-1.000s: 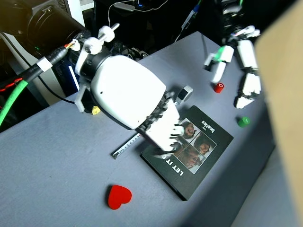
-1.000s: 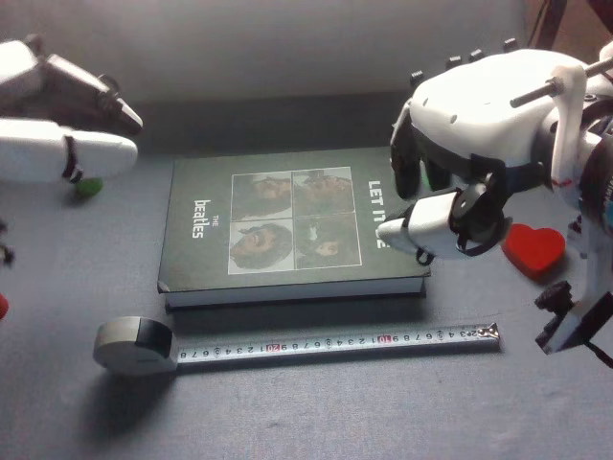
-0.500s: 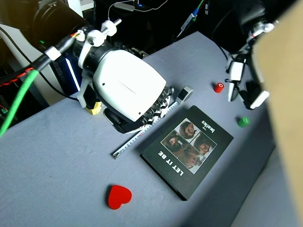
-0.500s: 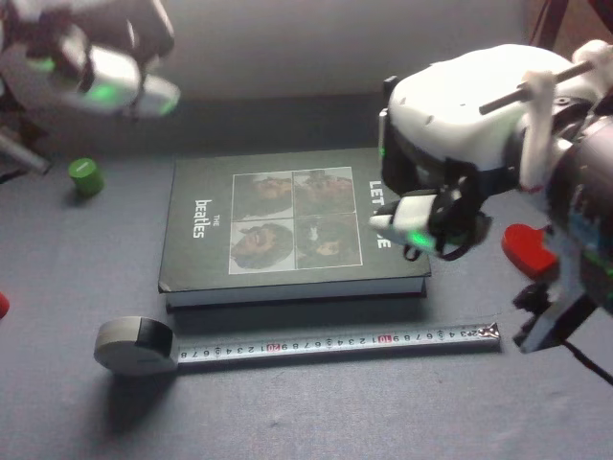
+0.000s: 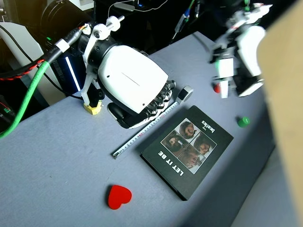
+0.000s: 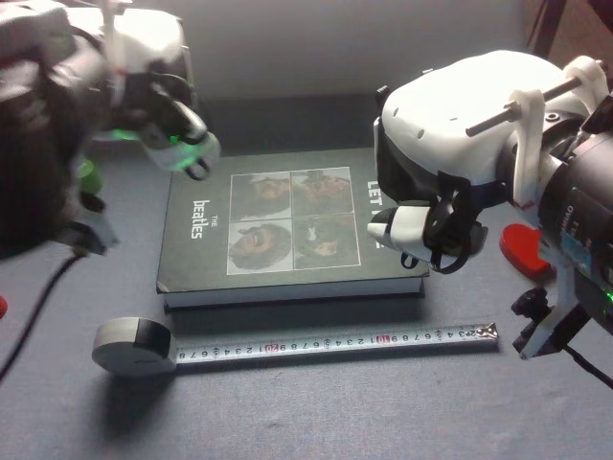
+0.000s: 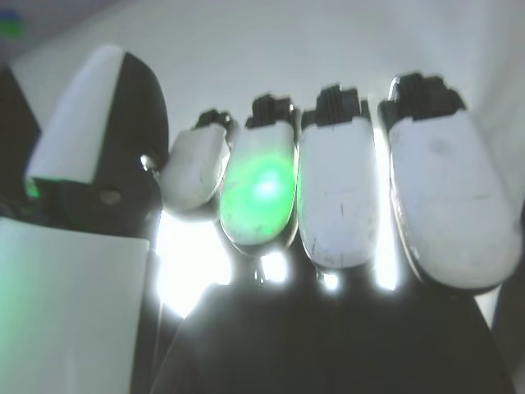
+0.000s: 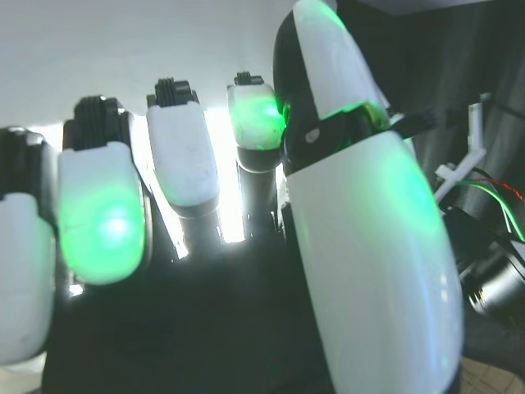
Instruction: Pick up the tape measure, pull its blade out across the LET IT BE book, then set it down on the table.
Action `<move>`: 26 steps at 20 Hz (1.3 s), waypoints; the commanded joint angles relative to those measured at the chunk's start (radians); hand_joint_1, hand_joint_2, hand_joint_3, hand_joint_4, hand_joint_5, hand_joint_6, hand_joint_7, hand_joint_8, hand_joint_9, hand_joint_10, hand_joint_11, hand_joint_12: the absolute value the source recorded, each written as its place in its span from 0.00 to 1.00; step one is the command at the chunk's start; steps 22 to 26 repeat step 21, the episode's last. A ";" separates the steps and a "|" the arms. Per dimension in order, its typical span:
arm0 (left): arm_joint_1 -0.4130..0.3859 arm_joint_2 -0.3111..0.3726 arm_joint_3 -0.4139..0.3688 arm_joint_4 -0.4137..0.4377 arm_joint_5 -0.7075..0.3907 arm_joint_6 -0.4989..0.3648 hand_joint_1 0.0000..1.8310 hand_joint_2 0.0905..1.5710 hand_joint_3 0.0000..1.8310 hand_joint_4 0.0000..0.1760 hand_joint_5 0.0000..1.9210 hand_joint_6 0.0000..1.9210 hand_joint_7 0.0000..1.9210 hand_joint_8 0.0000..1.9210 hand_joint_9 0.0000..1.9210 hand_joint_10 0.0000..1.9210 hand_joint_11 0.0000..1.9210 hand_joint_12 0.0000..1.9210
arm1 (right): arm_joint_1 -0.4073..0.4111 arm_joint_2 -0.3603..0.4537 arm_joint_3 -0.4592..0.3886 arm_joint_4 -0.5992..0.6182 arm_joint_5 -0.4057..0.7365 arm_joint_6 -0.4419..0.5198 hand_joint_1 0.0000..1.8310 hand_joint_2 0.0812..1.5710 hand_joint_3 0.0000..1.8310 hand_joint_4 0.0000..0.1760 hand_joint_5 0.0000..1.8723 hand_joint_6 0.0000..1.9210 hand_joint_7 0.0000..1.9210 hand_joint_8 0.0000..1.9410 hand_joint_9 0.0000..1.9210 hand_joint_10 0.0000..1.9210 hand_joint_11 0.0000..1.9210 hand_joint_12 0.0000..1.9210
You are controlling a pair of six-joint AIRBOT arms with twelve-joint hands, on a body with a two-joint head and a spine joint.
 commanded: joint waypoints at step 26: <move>0.016 -0.036 -0.110 0.086 -0.245 -0.120 0.40 0.82 0.00 1.00 0.65 0.96 0.74 0.98 0.80 1.00 0.78 1.00 | -0.007 0.012 -0.003 -0.106 0.031 -0.004 0.50 0.83 0.00 1.00 0.66 1.00 0.73 1.00 0.83 1.00 0.91 1.00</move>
